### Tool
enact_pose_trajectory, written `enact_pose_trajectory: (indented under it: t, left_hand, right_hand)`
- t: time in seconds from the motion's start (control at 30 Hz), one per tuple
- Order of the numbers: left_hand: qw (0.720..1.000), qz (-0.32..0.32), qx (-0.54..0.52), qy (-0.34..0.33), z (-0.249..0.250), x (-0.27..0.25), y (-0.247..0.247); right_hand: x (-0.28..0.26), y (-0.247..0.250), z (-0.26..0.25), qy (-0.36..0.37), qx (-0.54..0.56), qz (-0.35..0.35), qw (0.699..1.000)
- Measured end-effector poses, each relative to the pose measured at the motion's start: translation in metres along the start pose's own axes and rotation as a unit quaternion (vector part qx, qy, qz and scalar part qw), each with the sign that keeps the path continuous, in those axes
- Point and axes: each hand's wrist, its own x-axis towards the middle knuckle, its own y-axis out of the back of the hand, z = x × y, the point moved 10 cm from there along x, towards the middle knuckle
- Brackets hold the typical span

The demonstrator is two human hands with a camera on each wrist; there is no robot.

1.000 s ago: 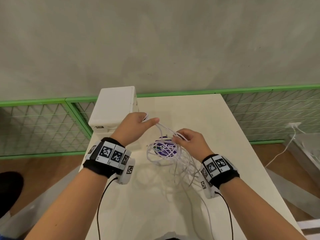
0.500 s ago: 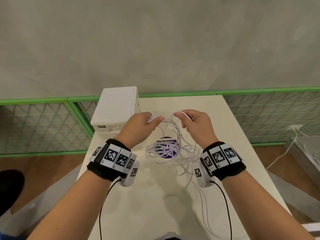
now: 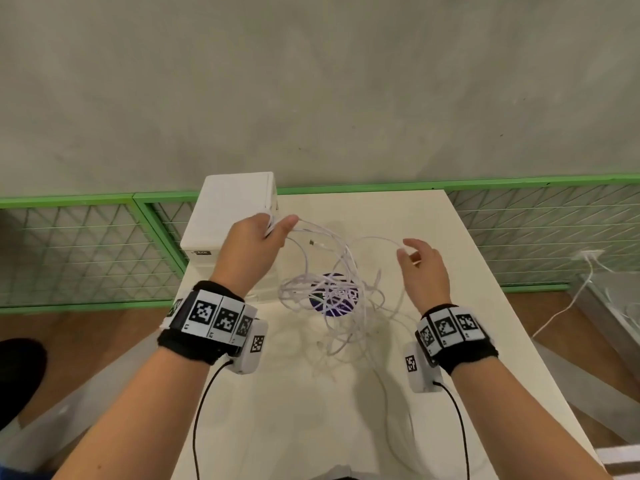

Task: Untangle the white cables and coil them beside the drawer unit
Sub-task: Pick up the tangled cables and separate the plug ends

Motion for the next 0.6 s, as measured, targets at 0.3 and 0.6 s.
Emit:
enact_pose_trajectory:
  t: [0.3, 0.6]
  left_hand:
    - [0.999, -0.022, -0.012, -0.035, 0.031, -0.010, -0.020]
    - [0.999, 0.040, -0.007, 0.007, -0.005, 0.000, 0.012]
  right_hand:
    - [-0.051, -0.076, -0.046, 0.077, 0.124, -0.271, 0.951]
    - [-0.030, -0.047, -0.015, 0.041, 0.133, -0.164, 0.977]
